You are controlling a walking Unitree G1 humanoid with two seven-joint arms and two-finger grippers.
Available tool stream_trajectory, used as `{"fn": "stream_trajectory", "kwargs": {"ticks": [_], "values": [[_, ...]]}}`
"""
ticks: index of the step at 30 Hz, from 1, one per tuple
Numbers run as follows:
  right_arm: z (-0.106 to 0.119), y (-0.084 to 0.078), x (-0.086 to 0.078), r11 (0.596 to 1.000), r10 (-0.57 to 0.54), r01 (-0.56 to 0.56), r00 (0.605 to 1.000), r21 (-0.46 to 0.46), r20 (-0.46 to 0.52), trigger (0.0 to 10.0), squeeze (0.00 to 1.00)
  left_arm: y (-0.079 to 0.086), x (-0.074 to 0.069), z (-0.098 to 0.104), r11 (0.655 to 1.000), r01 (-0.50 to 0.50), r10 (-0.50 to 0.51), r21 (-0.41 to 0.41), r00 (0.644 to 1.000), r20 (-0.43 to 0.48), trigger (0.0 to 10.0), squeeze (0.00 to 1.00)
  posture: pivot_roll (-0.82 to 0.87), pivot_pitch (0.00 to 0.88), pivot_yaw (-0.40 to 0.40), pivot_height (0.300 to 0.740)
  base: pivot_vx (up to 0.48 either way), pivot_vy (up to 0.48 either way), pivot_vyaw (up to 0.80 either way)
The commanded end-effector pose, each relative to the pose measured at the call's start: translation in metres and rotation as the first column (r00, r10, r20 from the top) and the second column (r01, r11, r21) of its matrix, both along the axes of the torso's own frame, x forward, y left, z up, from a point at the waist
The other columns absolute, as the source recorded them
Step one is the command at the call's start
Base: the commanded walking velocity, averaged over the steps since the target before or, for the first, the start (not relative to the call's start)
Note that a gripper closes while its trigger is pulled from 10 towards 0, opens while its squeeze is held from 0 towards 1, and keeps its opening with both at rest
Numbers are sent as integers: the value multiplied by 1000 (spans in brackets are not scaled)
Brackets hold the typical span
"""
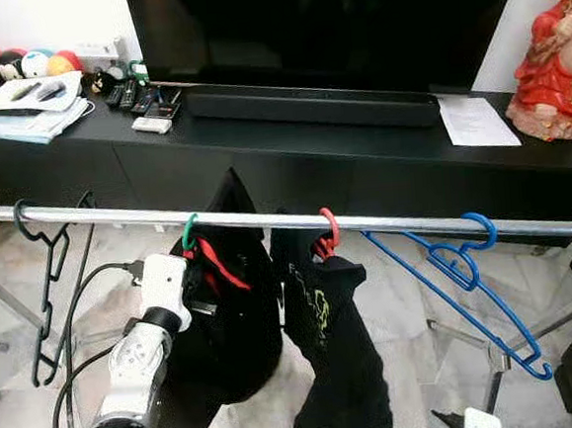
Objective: Hang hanger
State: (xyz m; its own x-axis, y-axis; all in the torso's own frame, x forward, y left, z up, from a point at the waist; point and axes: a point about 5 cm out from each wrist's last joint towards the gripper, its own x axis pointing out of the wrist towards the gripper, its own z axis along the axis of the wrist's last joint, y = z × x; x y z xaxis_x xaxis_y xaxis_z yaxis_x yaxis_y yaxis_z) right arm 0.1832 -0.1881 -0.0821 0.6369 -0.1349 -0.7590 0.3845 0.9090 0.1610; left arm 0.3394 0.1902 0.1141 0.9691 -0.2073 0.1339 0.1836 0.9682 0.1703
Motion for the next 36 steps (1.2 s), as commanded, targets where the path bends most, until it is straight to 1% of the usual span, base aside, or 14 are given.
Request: {"fn": "stream_trajectory", "kwargs": {"ticks": [1,8,13,16,18,19,20,21,22,25,28,29,31,36], "values": [[-3,0,-7,1000,-6,6,1000,-2,-28,10000,0,0,5,5,1000,-17,17,-6,1000,6,10000,0,-4,145,-66,740,0,0,0],[-6,2,-12,1000,-6,6,999,0,-41,10000,0,-3,11,8,1000,-28,28,-5,999,-16,10000,0,-5,144,-65,740,0,0,0],[-8,-13,-21,1000,-17,17,998,-9,-52,10000,0,-1,14,-3,999,-45,46,17,993,-107,10000,0,-4,142,-62,740,0,0,0],[-7,-22,-23,1000,-25,24,998,-15,-54,10000,0,-1,12,-9,998,-44,49,38,990,-135,10000,0,-4,142,-61,740,0,0,0],[-7,-26,-24,999,-27,26,998,-18,-54,10000,0,0,11,-10,999,-46,49,24,990,-136,10000,0,-4,141,-61,740,0,0,0],[-6,-29,-24,999,-30,29,998,-20,-53,10000,0,0,10,-10,999,-46,47,15,990,-135,10000,118,-4,141,-60,740,0,0,0],[-6,-29,-24,999,-30,29,998,-20,-53,10000,0,0,10,-10,999,-46,47,15,990,-135,10000,118,-4,141,-60,740,0,0,0],[-6,-31,-24,999,-32,31,998,-22,-53,10000,0,0,9,-11,999,-47,48,9,990,-133,10000,957,-2,141,-60,740,0,0,0],[-6,-33,-24,999,-33,32,998,-23,-52,10000,0,1,8,-11,999,-51,50,-1,990,-130,10000,1000,-2,141,-60,740,0,0,0],[-5,-33,-23,999,-32,31,998,-24,-51,10000,0,2,5,-11,998,-56,52,-34,993,-108,10000,1000,-2,139,-60,740,0,0,0],[-5,-31,-22,999,-30,29,998,-22,-50,10000,0,3,4,-10,998,-55,51,-40,994,-101,10000,1000,-1,139,-60,740,0,0,0],[-5,-26,-20,1000,-24,23,998,-18,-49,10000,0,3,3,-10,997,-51,46,-54,995,-92,10000,1000,0,139,-60,740,0,0,0],[-5,-24,-19,1000,-21,20,999,-16,-49,10000,0,3,2,-10,997,-51,46,-55,995,-91,10000,1000,0,139,-60,740,0,0,0],[-6,-8,-13,1000,-7,7,999,-4,-48,10000,0,6,-5,-7,996,-21,16,-86,998,-61,10000,1000,1,141,-60,740,0,0,0]]}}
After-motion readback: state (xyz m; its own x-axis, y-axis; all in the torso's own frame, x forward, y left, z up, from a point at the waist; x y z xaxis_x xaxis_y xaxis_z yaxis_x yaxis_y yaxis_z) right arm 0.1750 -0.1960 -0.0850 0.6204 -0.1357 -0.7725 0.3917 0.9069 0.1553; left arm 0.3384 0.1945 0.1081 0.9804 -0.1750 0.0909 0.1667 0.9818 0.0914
